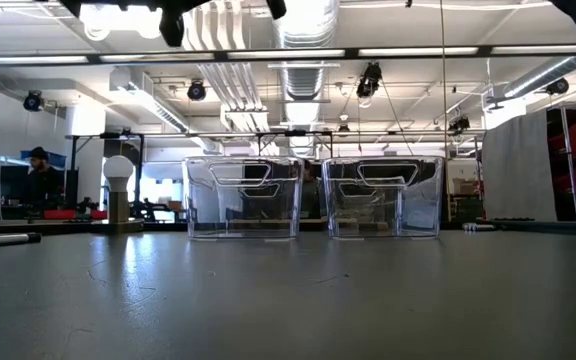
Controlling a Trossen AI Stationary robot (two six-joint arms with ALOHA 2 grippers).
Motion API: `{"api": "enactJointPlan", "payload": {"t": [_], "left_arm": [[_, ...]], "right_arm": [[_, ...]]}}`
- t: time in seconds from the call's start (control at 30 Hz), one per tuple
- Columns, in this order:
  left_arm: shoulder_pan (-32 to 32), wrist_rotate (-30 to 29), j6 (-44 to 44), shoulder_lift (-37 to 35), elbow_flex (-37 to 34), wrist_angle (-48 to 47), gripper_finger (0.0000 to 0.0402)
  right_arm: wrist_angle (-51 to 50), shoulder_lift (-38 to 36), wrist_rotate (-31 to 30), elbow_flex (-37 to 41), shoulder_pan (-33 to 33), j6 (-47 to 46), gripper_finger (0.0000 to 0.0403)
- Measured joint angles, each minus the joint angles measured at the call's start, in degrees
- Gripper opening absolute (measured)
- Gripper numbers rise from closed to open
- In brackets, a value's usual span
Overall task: Sort batteries
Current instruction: Put the white battery into the left transparent bin
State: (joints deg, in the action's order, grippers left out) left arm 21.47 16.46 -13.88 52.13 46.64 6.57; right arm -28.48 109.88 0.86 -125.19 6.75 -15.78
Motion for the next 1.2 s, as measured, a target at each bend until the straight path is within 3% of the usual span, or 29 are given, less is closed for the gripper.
{"api": "enactJointPlan", "payload": {"t": [0.13, 0.3, 0.57, 0.87, 1.03, 1.2], "left_arm": [[1.87, -0.51, 6.09, 5.58, 7.6, -13.5, 0.0016], [4.16, -0.93, 12.72, 16.44, 17.26, -28.08, 0.0016], [4.92, -7.16, 15.41, 34.77, 29.03, -40.97, 0.0016], [4.16, -12.58, 7.65, 50.41, 35.17, -46.4, 0.0017], [3.81, -14.33, 2.12, 54.79, 36.76, -47.51, 0.0018], [3.43, -16.24, 2.7, 57.95, 37.14, -47.52, 0.0019]], "right_arm": [[-5.66, -3.54, -2.66, 0.02, 0.82, 2.28, 0.0114], [-19.97, -8.91, -11.22, -0.01, 1.55, 6.41, 0.0161], [-39.27, -14.93, -17.61, 1.81, 2.29, 2.33, 0.0189], [-41.5, -23.74, -18.0, 12.65, 2.14, -2.53, 0.0189], [-40.32, -29.6, -18.01, 20.34, 2.4, -2.66, 0.0195], [-33.98, -34.78, -18.9, 27.87, 2.42, -4.0, 0.0196]]}}
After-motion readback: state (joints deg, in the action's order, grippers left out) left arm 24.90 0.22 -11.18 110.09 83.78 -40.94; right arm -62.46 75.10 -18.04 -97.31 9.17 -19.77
